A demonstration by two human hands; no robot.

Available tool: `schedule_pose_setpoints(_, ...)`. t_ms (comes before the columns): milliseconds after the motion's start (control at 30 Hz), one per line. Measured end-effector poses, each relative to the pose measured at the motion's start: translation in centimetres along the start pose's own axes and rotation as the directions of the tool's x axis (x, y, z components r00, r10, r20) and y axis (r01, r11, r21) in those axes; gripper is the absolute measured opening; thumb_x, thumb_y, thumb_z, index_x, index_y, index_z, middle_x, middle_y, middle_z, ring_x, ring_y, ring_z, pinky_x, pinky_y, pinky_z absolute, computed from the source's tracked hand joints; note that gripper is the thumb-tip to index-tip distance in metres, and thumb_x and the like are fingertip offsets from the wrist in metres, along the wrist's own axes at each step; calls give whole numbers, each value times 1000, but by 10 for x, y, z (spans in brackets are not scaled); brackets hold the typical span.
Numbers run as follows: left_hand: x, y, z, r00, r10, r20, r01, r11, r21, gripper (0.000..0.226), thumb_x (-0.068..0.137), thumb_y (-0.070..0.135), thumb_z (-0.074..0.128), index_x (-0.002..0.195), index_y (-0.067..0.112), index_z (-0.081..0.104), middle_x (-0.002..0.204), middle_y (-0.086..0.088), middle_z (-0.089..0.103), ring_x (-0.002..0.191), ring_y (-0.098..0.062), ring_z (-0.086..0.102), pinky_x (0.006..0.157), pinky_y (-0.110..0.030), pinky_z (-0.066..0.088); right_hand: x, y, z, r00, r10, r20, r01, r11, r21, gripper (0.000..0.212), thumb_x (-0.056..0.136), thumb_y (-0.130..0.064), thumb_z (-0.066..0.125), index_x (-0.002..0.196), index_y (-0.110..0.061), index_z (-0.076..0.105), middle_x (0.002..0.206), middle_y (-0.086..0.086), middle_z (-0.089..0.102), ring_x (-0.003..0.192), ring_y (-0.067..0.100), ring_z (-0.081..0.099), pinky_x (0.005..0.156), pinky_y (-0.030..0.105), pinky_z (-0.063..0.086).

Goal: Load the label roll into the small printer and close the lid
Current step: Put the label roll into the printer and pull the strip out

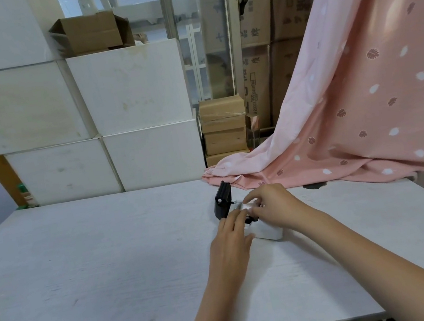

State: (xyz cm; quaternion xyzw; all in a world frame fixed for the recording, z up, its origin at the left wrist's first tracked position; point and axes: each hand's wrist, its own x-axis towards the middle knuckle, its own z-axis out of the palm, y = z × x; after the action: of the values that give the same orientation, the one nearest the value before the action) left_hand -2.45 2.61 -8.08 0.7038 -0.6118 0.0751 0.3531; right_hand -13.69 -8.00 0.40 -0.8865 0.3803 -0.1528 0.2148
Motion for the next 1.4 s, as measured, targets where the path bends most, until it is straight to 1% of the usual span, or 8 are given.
schedule_pose_setpoints(100, 0, 0, 0, 1000, 14, -3, -14, 1000, 1, 57, 82, 17, 78, 130, 24, 47, 134, 9, 54, 107, -17, 57, 63, -34, 59, 1, -3, 1, 992, 80, -97, -74, 996, 57, 26, 96, -19, 64, 118, -14, 76, 107, 5, 76, 92, 17, 69, 76, 25, 52)
schedule_pose_setpoints(200, 0, 0, 0, 1000, 17, -1, -17, 1000, 14, 55, 83, 17, 77, 129, 23, 48, 133, 8, 55, 105, -17, 57, 61, -33, 58, 7, -6, 1, 945, 234, -227, -214, 971, 106, 24, 99, -18, 59, 99, -2, 77, 77, 9, 75, 66, 20, 66, 65, 30, 56)
schedule_pose_setpoints(400, 0, 0, -1, 1000, 22, 5, -22, 999, 30, 55, 81, 16, 79, 129, 20, 52, 133, 8, 56, 101, -17, 57, 58, -32, 58, 23, -28, 0, 930, 363, -61, -362, 932, 24, 37, 90, -20, 72, 64, -11, 48, 63, 4, 49, 73, 28, 56, 49, 27, 35)
schedule_pose_setpoints(700, 1, -1, 0, 1000, 10, 21, -11, 999, 40, 58, 86, 18, 75, 138, 17, 48, 140, 8, 52, 108, -18, 56, 64, -35, 59, 29, -36, -5, 878, 473, 72, -478, 875, 73, 20, 82, -9, 76, 78, -7, 56, 72, 9, 59, 73, 28, 58, 63, 31, 48)
schedule_pose_setpoints(867, 1, 0, -1, 1000, 14, 20, -15, 1000, 26, 61, 86, 17, 75, 140, 18, 47, 141, 7, 52, 109, -17, 55, 64, -33, 59, 33, -31, -8, 862, 490, 128, -506, 841, 188, 28, 86, -7, 75, 64, -5, 58, 75, 15, 67, 62, 29, 58, 65, 32, 48)
schedule_pose_setpoints(1067, 0, 1, -2, 1000, 12, 21, -12, 1000, 11, 58, 88, 16, 72, 140, 16, 48, 145, 4, 51, 118, -17, 55, 66, -31, 58, 32, -19, -8, 866, 484, 125, -496, 802, 333, 17, 85, 1, 68, 69, 0, 63, 56, 14, 69, 50, 27, 61, 61, 35, 53)
schedule_pose_setpoints(1167, 0, 2, -2, 1000, 15, 22, -15, 1000, 4, 54, 89, 17, 70, 138, 16, 49, 144, 4, 51, 118, -16, 53, 66, -30, 56, 26, -9, -12, 859, 501, 111, -499, 764, 409, 6, 85, 4, 71, 86, 5, 65, 48, 11, 63, 45, 21, 61, 59, 33, 55)
schedule_pose_setpoints(1400, -1, 4, -2, 997, 68, 25, -69, 997, 41, 47, 86, 15, 71, 130, 21, 54, 138, 6, 53, 106, -17, 56, 53, -32, 56, 5, 13, -17, 828, 544, 136, -524, 664, 534, 28, 88, 6, 72, 112, 17, 66, 70, 19, 66, 48, 17, 59, 68, 36, 60)
